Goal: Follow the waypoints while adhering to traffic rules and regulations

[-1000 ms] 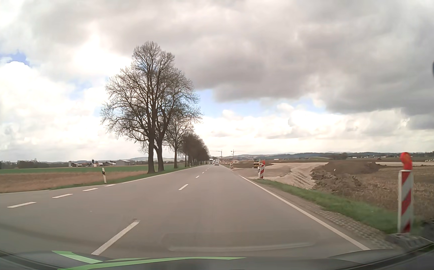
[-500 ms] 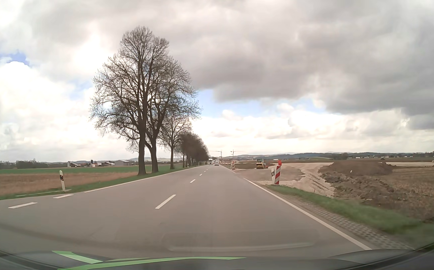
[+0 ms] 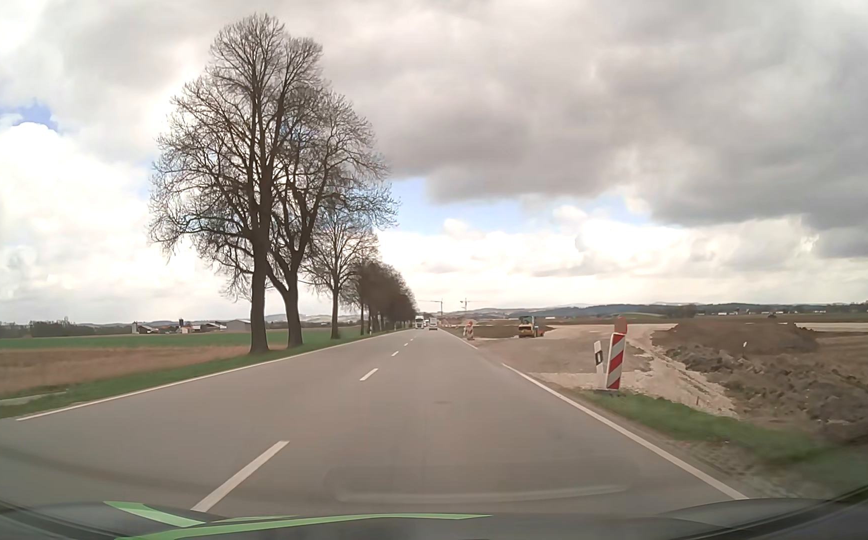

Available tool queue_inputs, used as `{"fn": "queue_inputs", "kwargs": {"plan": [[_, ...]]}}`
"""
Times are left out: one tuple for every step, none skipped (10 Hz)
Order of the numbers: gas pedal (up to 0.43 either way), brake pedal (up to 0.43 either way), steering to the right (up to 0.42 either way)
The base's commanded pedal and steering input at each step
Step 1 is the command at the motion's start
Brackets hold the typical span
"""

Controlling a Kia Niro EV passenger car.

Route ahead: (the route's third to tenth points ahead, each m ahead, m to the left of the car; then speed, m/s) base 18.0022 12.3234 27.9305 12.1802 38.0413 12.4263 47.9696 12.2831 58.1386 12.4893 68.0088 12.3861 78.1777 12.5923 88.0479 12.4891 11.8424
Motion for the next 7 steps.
{"fn": "queue_inputs", "kwargs": {"plan": [[0.098, 0.0, 0.0], [0.098, 0.0, 0.0], [0.098, 0.0, 0.0], [0.098, 0.0, 0.0], [0.098, 0.0, 0.0], [0.098, 0.0, 0.0], [0.098, 0.0, 0.0]]}}
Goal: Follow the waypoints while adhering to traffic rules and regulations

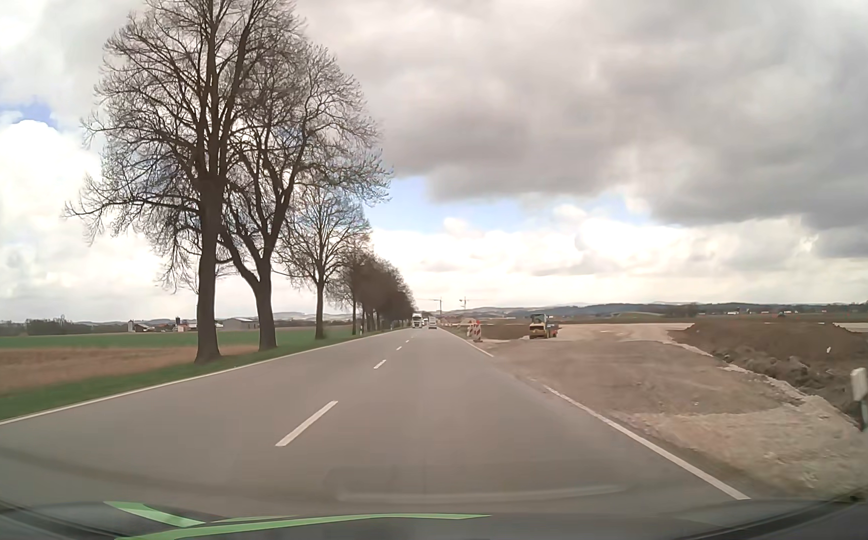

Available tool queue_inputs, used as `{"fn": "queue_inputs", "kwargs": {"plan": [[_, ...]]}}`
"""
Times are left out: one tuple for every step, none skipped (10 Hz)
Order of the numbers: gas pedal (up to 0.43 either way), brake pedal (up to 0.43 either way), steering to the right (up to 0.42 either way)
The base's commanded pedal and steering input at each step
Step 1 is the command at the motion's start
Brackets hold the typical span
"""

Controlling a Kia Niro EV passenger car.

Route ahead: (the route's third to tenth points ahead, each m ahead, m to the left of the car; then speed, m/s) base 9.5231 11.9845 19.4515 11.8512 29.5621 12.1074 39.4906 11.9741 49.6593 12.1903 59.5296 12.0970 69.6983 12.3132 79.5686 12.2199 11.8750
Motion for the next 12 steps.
{"fn": "queue_inputs", "kwargs": {"plan": [[0.098, 0.0, 0.0], [0.098, 0.0, 0.0], [0.098, 0.0, 0.0], [0.098, 0.0, 0.0], [0.098, 0.0, 0.0], [0.098, 0.0, 0.0], [0.098, 0.0, 0.0], [0.098, 0.0, 0.0], [0.098, 0.0, 0.0], [0.098, 0.0, 0.0], [0.098, 0.0, 0.0], [0.098, 0.0, -0.001]]}}
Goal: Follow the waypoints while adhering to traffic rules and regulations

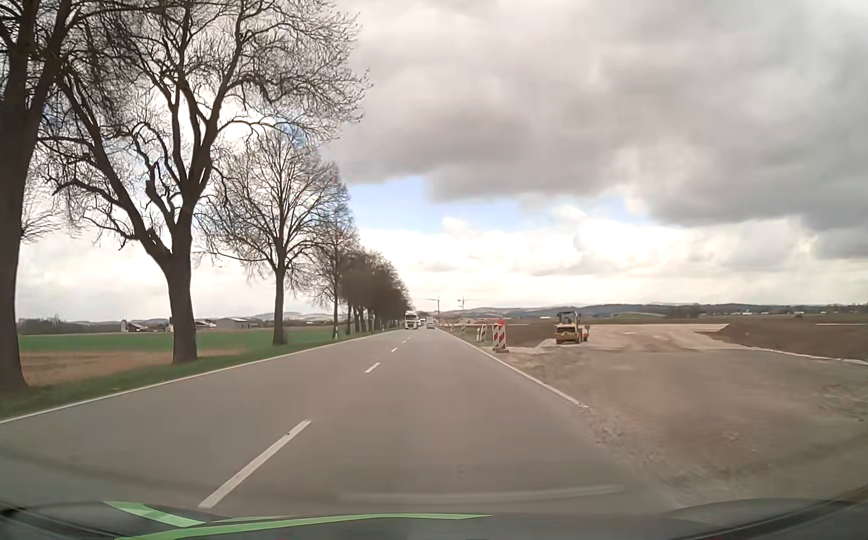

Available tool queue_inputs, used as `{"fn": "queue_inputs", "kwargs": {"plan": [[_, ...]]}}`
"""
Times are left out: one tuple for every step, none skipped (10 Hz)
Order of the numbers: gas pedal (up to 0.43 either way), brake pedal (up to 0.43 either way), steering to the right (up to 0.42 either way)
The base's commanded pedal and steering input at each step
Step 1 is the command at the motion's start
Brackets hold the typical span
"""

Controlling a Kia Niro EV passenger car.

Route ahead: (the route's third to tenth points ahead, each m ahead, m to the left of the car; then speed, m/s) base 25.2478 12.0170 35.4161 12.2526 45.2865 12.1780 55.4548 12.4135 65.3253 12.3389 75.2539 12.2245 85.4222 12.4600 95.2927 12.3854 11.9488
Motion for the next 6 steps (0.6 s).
{"fn": "queue_inputs", "kwargs": {"plan": [[0.098, 0.0, 0.0], [0.098, 0.0, 0.0], [0.098, 0.0, -0.001], [0.098, 0.0, 0.0], [0.098, 0.0, 0.0], [0.098, 0.0, 0.0]]}}
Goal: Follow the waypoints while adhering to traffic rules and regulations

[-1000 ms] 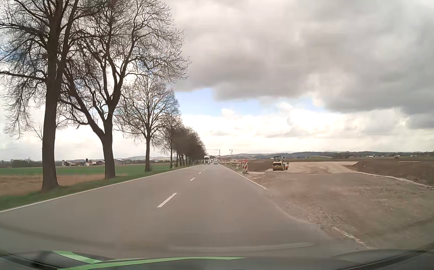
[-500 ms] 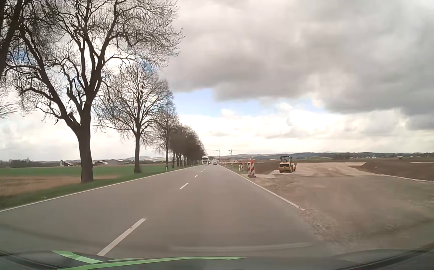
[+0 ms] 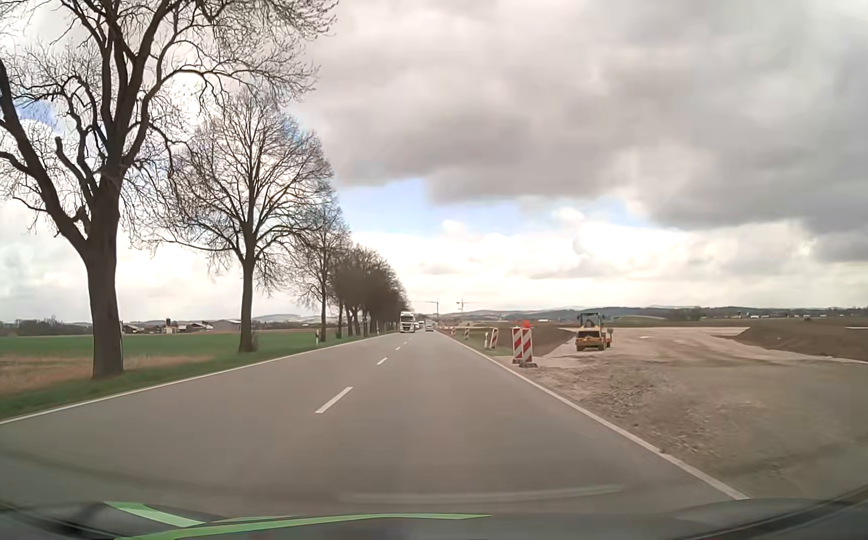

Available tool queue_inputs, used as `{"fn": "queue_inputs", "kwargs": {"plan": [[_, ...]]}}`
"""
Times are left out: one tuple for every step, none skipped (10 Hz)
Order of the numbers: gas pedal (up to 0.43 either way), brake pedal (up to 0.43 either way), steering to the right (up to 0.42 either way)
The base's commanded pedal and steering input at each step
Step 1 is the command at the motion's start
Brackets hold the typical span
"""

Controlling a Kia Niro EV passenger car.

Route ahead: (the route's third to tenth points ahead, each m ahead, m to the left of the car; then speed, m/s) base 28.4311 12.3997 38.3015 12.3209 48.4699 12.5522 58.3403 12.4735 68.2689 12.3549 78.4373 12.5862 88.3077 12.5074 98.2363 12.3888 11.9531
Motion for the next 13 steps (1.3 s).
{"fn": "queue_inputs", "kwargs": {"plan": [[0.098, 0.0, 0.0], [0.098, 0.0, 0.0], [0.098, 0.0, -0.001], [0.098, 0.0, 0.0], [0.098, 0.0, -0.001], [0.098, 0.0, 0.0], [0.098, 0.0, -0.001], [0.098, 0.0, 0.0], [0.098, 0.0, -0.001], [0.098, 0.0, 0.0], [0.087, 0.0, -0.001], [0.087, 0.0, 0.0], [0.087, 0.0, 0.0]]}}
